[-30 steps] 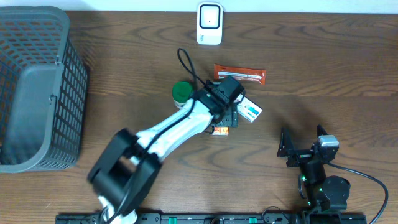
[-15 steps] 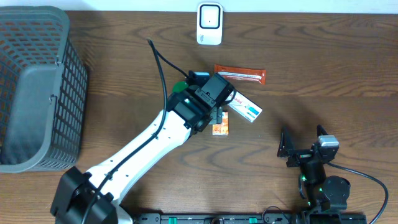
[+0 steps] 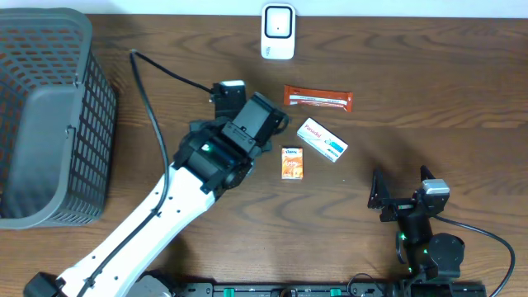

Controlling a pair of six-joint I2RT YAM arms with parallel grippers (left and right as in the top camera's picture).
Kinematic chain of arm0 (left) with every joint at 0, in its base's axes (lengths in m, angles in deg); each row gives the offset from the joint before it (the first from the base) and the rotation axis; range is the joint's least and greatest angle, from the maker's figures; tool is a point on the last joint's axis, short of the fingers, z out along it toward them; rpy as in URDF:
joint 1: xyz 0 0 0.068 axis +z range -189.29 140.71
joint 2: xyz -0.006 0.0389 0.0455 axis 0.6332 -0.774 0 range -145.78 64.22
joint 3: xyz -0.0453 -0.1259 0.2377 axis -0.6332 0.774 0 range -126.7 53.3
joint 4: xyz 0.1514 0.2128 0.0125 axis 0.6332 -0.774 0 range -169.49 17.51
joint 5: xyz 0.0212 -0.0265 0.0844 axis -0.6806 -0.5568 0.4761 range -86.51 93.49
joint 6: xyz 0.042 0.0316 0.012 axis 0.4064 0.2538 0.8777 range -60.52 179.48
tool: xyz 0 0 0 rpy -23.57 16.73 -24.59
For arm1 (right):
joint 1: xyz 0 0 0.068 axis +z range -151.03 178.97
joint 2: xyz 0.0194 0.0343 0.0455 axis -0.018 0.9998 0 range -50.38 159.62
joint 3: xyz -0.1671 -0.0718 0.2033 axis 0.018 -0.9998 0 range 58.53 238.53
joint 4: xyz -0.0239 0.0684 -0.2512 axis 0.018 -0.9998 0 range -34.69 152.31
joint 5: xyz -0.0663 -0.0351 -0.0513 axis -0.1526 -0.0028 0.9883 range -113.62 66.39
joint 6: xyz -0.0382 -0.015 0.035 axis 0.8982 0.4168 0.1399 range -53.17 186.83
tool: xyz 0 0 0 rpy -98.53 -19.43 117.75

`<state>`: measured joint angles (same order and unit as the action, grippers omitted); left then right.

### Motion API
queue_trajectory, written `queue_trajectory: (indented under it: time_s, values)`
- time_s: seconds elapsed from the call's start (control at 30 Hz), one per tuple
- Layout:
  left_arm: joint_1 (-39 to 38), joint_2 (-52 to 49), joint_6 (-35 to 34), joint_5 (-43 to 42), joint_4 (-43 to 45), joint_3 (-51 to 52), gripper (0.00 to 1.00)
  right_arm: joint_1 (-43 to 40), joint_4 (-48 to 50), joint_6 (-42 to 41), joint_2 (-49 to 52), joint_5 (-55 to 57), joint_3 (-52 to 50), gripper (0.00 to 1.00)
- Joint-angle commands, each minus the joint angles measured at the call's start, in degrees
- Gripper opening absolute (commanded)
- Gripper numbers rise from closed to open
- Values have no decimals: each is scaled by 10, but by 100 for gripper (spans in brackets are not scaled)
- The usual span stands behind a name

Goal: Scan the item barcode
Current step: 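Set the Kleenex pack left of the white box and release, then retract the left arm to rest and move the right arm forward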

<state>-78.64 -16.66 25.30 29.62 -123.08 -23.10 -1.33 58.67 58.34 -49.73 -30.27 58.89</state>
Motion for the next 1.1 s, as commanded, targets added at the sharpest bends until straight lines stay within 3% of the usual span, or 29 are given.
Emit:
queue_trajectory:
  time_s: [0.0, 0.2, 0.3, 0.57, 0.83, 1.07]
  values:
    - [20, 13, 9, 24, -2, 1, 99, 5, -2, 8, -1, -3, 0, 99]
    - [72, 27, 14, 58, -21, 1, 99, 5, -2, 8, -1, -3, 0, 99]
    - [110, 35, 53, 77, -29, 0, 99, 5, -2, 8, -1, -3, 0, 99]
    - [271, 81, 126, 136, 8, 0, 99, 5, -2, 8, -1, -3, 0, 99]
    - [417, 130, 125, 133, 37, 0, 99, 5, -2, 8, -1, -3, 0, 99]
    - [449, 209, 110, 134, 71, 0, 99, 5, -2, 8, -1, -3, 0, 99]
